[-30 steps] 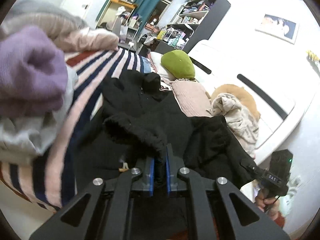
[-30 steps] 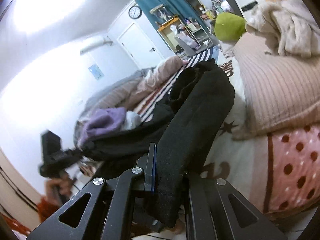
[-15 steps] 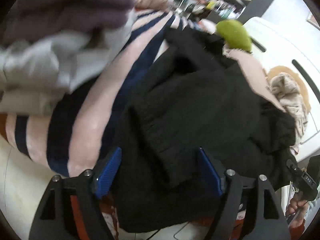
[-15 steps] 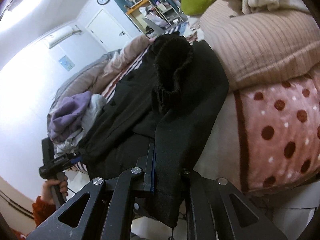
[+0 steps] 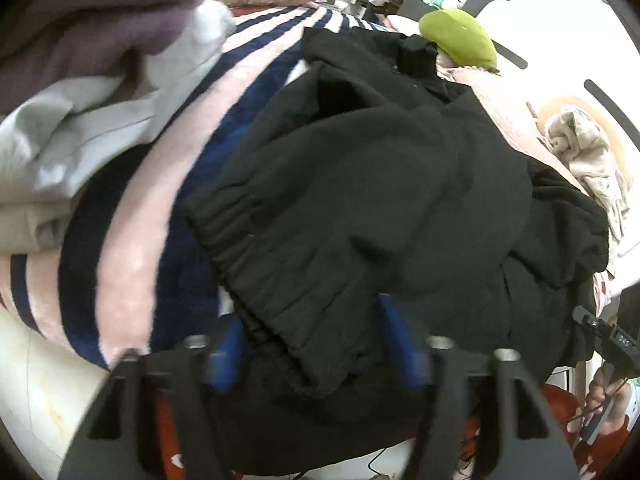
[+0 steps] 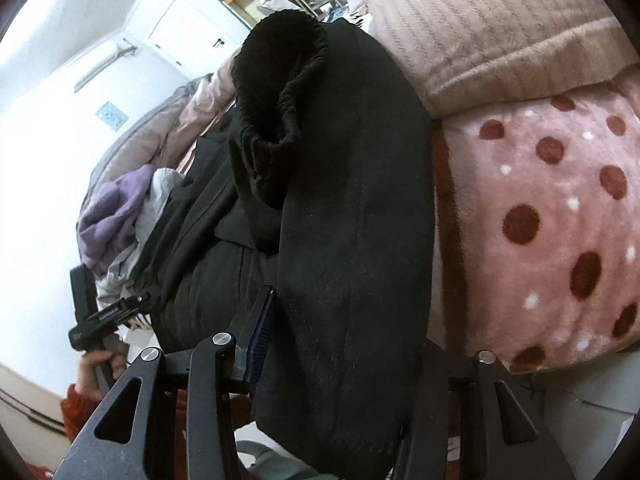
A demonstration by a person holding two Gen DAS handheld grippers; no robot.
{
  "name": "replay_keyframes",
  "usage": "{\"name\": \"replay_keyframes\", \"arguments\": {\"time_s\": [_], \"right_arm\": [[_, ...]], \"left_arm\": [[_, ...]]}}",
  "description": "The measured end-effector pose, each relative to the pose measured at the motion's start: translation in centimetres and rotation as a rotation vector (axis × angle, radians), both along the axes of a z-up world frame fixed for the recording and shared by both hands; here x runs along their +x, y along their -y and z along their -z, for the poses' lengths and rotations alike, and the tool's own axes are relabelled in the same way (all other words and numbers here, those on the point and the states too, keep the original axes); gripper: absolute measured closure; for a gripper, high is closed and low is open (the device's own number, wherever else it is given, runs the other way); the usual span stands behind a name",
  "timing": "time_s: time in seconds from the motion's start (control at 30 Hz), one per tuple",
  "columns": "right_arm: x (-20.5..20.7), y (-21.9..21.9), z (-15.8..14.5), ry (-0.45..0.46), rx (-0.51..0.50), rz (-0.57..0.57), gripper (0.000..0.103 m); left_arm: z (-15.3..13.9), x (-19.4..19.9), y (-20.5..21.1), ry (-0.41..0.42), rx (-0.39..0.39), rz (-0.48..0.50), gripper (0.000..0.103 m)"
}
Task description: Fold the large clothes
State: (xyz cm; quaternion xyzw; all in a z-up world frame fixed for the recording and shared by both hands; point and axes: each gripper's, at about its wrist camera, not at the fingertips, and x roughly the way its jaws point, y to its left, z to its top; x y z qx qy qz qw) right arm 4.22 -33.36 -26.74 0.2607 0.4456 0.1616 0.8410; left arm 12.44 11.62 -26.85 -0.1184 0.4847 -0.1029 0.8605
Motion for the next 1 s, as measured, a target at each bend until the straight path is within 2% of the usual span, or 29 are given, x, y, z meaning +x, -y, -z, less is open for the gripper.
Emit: {"name": "replay_keyframes", "arguments": {"time_s": [0.03,0.07,0.1,0.2,0.3,0.53,0.77,1.0], "right_arm": [[0.1,-0.1,0.0,0.000,0.005,-0.007,0.082],[0.2,-0.3,0.1,-0.003,0.013,-0.014,0.091],[0.4,-0.5,0.2,-0.003,0.016,-0.015,0.097],[0.2,-0.6,-0.3,0.035,0.079,-0.006,0.100],[-0.5,-1.1,-2.2,0.101,0.104,-0.019,0.101],[-1.3,-1.1,-5.7,0.193,0.225,-0.038,0.101],[-2.9,-2.1,-8.7,0.279,0.274,-0.082,0.102],[-6.8,-2.5,-12.5,0.359,0.302,-0.104,0.102]], "left_arm": [[0.0,0.1,0.3,-0.004,-0.002,0.009,0.068],[-0.1,0.3,0.8,-0.009,0.009,0.023,0.077],[-0.3,0.3,1.2,-0.008,0.023,0.033,0.086],[-1.5,0.4,2.2,0.010,0.041,0.061,0.095],[-3.4,-0.3,2.1,0.054,0.038,0.074,0.096],[-9.0,-2.6,2.9,0.195,-0.042,0.122,0.096],[-13.0,-5.2,2.7,0.301,-0.131,0.161,0.097],[-17.2,-8.4,0.6,0.385,-0.211,0.185,0.096]]}}
